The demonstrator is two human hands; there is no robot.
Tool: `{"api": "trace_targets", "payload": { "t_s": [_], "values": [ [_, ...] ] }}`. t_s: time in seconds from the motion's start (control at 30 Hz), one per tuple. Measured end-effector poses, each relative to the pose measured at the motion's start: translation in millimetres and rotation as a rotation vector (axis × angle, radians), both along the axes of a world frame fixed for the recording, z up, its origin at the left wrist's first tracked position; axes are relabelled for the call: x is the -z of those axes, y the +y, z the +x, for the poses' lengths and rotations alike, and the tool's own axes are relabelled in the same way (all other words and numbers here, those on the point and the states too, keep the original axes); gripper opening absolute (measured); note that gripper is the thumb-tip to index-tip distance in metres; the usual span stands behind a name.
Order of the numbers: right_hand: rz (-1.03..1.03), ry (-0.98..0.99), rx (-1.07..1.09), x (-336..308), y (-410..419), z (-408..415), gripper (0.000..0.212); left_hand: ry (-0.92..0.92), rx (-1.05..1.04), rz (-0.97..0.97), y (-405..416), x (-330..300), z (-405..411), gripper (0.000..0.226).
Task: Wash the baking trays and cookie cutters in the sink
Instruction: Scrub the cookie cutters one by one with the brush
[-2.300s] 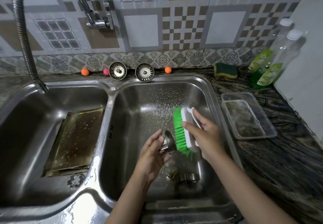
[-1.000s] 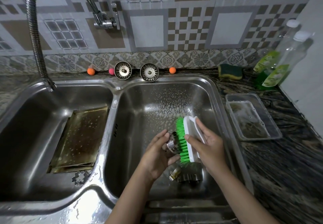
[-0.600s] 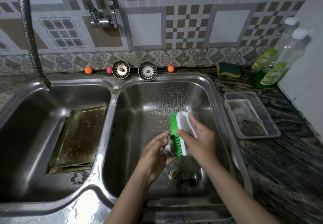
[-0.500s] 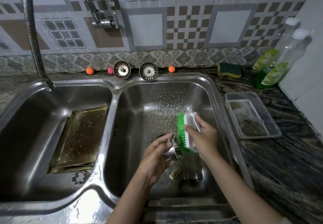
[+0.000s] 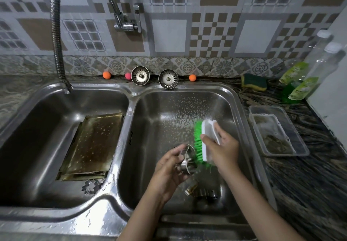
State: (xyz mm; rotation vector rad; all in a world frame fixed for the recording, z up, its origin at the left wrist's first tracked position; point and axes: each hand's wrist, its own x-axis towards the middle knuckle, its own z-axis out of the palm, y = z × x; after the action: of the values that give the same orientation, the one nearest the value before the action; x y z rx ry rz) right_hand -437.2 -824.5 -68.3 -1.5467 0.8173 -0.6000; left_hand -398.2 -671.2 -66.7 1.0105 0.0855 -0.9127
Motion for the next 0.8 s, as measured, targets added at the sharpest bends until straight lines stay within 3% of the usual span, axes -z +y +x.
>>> {"api": "trace_targets", "payload": {
  "t_s": [0.17, 0.37, 0.5, 0.6, 0.8],
  "values": [
    [-0.008, 0.000, -0.055, 6.0, 8.0, -8.1, 0.069, -0.160, -0.196, 0.078, 61.0, -26.1, 38.1, 0.055],
    [0.048, 0.029, -0.122, 29.6, 16.7, -24.0, 0.066, -0.378, -0.263, 0.692, 169.2, -38.2, 90.7, 0.032],
    [0.075, 0.077, -0.136, 37.1, 24.7, -27.0, 0.066, -0.298, -0.052, 1.094, 209.4, 7.0, 121.6, 0.045],
    [0.057, 0.107, -0.130, 37.0, 33.4, -27.6, 0.065, -0.274, 0.127, 1.226, 213.9, 31.5, 129.6, 0.041],
    [0.060, 0.122, -0.131, 35.4, 36.1, -27.7, 0.065, -0.248, 0.211, 1.291, 209.4, 44.3, 133.0, 0.051]
  ]
}}
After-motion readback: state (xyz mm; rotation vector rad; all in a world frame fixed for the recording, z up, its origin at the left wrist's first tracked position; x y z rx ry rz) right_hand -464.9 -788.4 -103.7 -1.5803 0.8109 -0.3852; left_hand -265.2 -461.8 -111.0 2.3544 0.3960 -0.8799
